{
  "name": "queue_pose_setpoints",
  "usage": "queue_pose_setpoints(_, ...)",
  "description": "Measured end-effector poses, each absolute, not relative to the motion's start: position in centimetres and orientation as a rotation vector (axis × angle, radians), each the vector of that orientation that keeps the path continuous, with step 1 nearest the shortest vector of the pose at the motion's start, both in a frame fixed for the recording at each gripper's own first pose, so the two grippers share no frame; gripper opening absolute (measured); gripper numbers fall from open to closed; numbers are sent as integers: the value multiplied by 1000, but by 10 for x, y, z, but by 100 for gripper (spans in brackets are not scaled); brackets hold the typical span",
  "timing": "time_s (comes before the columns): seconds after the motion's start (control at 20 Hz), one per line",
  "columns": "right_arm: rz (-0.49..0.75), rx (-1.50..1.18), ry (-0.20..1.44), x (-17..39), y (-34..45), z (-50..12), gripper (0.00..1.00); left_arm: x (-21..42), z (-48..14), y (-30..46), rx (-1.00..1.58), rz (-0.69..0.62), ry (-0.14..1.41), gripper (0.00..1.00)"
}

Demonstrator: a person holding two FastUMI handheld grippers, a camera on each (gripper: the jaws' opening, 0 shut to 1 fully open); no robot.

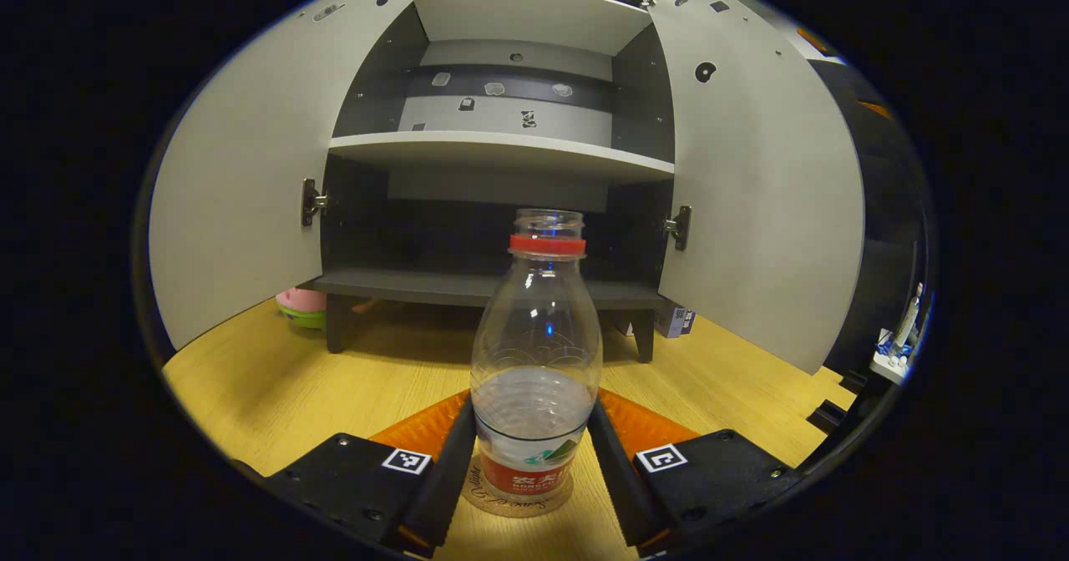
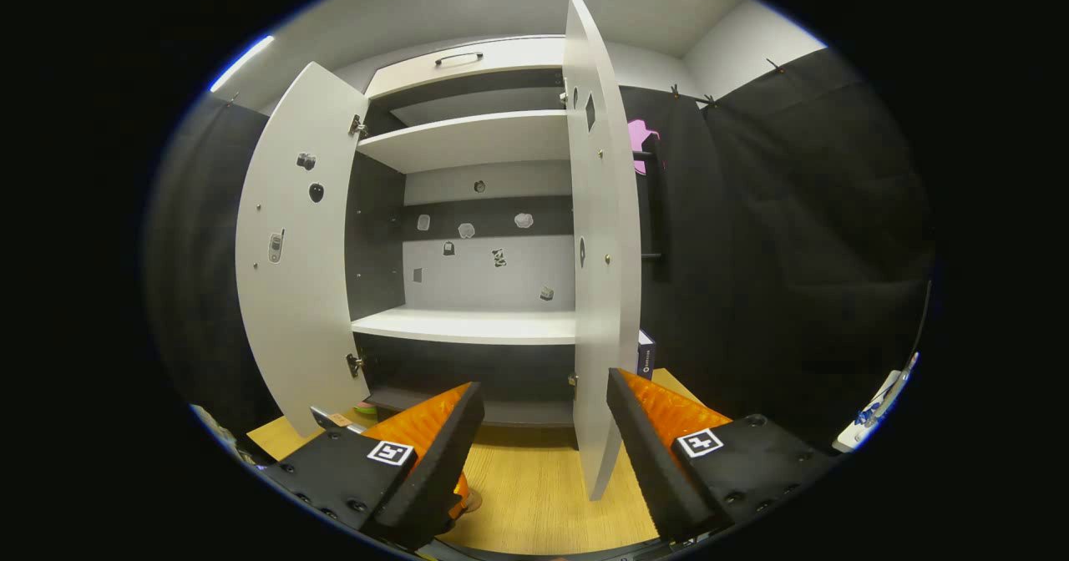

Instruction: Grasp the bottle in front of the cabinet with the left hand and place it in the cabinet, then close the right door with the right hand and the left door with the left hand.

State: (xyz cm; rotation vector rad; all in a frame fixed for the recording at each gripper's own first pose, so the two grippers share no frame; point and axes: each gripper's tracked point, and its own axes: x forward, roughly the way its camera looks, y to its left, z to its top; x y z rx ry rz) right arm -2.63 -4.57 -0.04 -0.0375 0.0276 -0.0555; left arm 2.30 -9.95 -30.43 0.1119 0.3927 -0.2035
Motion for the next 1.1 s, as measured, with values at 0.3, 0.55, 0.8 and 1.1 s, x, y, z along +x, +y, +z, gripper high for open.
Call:
queue_pose_setpoints(0.3, -42, -19, 23, -23, -41, -3, 98, 44, -150, -90, 141, -175, 234, 73)
queue_pose_setpoints(0.55, -47, -13, 15, -24, -41, -2, 98, 96, -9, -99, 66, -202, 145, 72)
queue_pose_setpoints(0.8, -83, -14, -6, -37, -51, 2, 98, 185, 61, -110, 2, -254, 128, 72)
queue_pose_setpoints(1.1, -179, 28, 4, -56, -86, -6, 98, 298, 13, -144, -12, -274, 251, 72)
